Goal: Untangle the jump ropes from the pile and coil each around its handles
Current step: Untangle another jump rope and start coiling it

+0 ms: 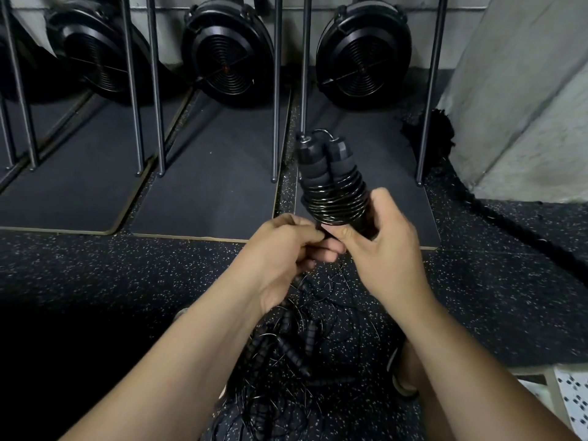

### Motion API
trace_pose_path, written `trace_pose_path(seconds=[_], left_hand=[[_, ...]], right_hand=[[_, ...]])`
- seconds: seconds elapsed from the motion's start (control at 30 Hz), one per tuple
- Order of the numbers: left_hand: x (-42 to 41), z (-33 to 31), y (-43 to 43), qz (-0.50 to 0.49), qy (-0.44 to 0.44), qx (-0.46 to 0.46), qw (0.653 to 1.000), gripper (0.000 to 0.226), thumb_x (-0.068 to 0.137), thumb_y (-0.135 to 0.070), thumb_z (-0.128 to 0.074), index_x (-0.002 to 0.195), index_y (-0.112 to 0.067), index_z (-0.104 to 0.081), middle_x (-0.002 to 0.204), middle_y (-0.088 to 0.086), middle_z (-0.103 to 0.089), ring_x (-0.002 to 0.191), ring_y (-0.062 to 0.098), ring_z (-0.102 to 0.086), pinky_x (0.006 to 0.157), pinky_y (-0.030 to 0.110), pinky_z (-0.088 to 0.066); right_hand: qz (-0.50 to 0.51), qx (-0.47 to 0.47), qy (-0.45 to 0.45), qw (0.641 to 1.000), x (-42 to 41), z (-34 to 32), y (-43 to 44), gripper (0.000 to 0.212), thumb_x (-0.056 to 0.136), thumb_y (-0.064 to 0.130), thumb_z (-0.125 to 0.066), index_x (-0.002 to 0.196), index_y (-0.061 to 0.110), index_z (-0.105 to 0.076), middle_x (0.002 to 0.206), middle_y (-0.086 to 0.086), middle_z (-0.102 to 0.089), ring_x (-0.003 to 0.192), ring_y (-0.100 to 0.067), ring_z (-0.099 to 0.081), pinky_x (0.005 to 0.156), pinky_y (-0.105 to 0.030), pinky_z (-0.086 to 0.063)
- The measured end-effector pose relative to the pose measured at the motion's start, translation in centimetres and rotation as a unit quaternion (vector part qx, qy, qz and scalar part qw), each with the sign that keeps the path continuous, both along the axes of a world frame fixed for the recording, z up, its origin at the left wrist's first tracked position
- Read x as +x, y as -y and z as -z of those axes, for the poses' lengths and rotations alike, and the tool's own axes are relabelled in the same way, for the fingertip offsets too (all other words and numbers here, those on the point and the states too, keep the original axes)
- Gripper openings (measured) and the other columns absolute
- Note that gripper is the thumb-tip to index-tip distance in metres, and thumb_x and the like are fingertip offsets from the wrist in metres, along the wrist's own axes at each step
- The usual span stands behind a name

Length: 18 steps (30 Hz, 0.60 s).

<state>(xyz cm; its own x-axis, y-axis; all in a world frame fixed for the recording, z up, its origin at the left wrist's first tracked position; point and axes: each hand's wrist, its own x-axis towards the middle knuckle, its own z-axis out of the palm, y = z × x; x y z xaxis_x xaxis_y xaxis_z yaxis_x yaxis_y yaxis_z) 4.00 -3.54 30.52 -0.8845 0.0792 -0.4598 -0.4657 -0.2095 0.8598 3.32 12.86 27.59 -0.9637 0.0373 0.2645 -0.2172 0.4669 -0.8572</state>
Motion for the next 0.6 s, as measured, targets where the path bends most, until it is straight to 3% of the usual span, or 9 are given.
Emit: trace_pose_path(seconds=[0.07, 0.2, 0.27, 0.37, 0.47, 0.6], left_hand=[[-0.2, 0.0, 0.4, 0.011, 0.023, 0.022, 0.999, 0.014, 0.102, 0.002, -0.052, 0.11, -0.005, -0.061, 0.088, 0.015, -0.079, 0.065, 0.016, -0.068, 0.064, 0.028, -0.044], [-0.8, 0.1, 0.8, 0.005, 0.097, 0.087, 0.992, 0.02, 0.099, -0.003, -0.048, 0.105, -0.004, -0.067, 0.082, 0.008, -0.076, 0.059, 0.009, -0.058, 0.062, 0.024, -0.04], [-1.1, 0.0, 1.2, -0.032, 0.064, 0.056, 0.996, 0.017, 0.097, -0.001, -0.05, 0.105, -0.003, -0.065, 0.077, 0.011, -0.074, 0.057, 0.012, -0.054, 0.06, 0.026, -0.039], [-0.8, 0.0, 1.3, -0.064, -0.088, -0.089, 0.99, 0.013, 0.097, 0.005, -0.052, 0.096, -0.006, -0.06, 0.07, 0.016, -0.071, 0.056, 0.019, -0.056, 0.058, 0.028, -0.044], [-0.5, 0.3, 1.1, -0.055, -0.214, -0.209, 0.953, 0.014, 0.101, -0.003, -0.056, 0.107, -0.016, -0.054, 0.081, 0.002, -0.073, 0.068, 0.016, -0.067, 0.065, 0.026, -0.051], [-0.9, 1.3, 1.5, -0.031, -0.247, -0.214, 0.945, 0.022, 0.104, -0.034, -0.066, 0.123, -0.03, -0.054, 0.092, -0.01, -0.065, 0.083, 0.012, -0.063, 0.085, 0.04, -0.054]], right_hand=[[-0.008, -0.006, 0.018, 1.0, -0.2, 0.0, -0.2, 0.041, 0.091, 0.042, -0.085, 0.091, 0.016, -0.054, 0.081, 0.004, -0.066, 0.075, -0.016, -0.06, 0.064, -0.036, -0.049], [-0.005, 0.046, 0.032, 0.998, -0.4, -0.1, -0.6, 0.044, 0.089, 0.047, -0.084, 0.087, 0.017, -0.052, 0.077, 0.006, -0.066, 0.07, -0.013, -0.06, 0.061, -0.035, -0.048], [-0.013, 0.061, 0.074, 0.995, -0.6, -0.2, -0.9, 0.043, 0.089, 0.051, -0.082, 0.088, 0.02, -0.053, 0.08, 0.007, -0.069, 0.074, -0.014, -0.064, 0.066, -0.042, -0.054], [-0.025, 0.075, 0.128, 0.989, -0.7, 0.1, -1.2, 0.039, 0.087, 0.057, -0.082, 0.097, 0.025, -0.063, 0.092, 0.012, -0.076, 0.087, -0.009, -0.071, 0.079, -0.045, -0.06], [-0.064, -0.033, 0.186, 0.98, -0.6, 0.1, -1.1, 0.043, 0.082, 0.06, -0.086, 0.108, 0.029, -0.072, 0.103, 0.011, -0.081, 0.094, -0.011, -0.076, 0.085, -0.048, -0.062], [-0.108, -0.235, 0.231, 0.938, -0.3, -0.4, -1.0, 0.042, 0.085, 0.039, -0.082, 0.119, 0.016, -0.075, 0.106, -0.008, -0.082, 0.091, -0.028, -0.079, 0.078, -0.037, -0.06]])
